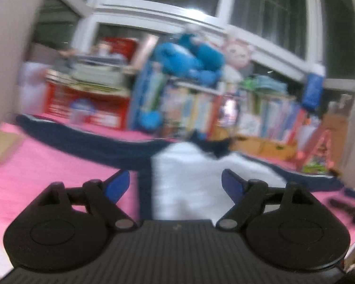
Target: Fold clothes
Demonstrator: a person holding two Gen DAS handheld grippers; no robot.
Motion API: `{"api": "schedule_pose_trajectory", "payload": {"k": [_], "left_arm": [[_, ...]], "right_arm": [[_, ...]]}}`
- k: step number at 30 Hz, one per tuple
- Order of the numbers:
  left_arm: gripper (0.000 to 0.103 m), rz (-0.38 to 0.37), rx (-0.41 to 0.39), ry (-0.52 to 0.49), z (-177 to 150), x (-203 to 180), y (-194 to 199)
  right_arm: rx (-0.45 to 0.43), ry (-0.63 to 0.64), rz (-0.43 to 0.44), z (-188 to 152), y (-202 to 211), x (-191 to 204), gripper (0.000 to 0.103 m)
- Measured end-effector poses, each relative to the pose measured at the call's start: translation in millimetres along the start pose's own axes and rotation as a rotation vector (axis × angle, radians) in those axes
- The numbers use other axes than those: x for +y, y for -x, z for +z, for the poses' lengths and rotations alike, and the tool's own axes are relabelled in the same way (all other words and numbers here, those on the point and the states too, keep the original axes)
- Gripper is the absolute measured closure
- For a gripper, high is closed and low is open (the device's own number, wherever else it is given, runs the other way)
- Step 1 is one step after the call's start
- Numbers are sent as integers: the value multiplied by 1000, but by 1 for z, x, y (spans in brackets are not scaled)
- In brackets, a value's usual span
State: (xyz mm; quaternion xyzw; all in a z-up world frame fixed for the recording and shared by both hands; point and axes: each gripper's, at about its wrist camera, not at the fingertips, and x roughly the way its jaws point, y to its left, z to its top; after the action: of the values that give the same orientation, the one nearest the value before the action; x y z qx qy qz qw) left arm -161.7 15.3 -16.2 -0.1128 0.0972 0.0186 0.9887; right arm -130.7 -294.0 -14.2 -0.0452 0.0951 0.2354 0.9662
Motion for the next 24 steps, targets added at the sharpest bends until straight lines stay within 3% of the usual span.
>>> {"api": "schedule_pose_trajectory", "payload": {"k": [3, 9, 15, 17, 19, 22, 24], "left_arm": [[25, 29, 17, -65, -21, -30, -32], [23, 173, 93, -221, -69, -25, -40], [16, 203, 56, -268, -73, -1, -20], [16, 209, 55, -270, -71, 9, -16], [16, 249, 55, -269, -69, 21, -9], [16, 311, 71, -257, -63, 38, 1], [16, 320, 95, -242, -55, 47, 7]], "right_arm": [[-11, 2, 31, -16, -25, 37, 11], [87, -13, -3, -58, -50, 41, 13], [42, 5, -169, -76, -35, 1, 10], [43, -43, -184, -79, -28, -24, 9], [34, -32, -320, -82, -22, -43, 9], [54, -112, -375, -86, -11, -78, 7], [79, -79, -380, -77, -9, -80, 7]]}}
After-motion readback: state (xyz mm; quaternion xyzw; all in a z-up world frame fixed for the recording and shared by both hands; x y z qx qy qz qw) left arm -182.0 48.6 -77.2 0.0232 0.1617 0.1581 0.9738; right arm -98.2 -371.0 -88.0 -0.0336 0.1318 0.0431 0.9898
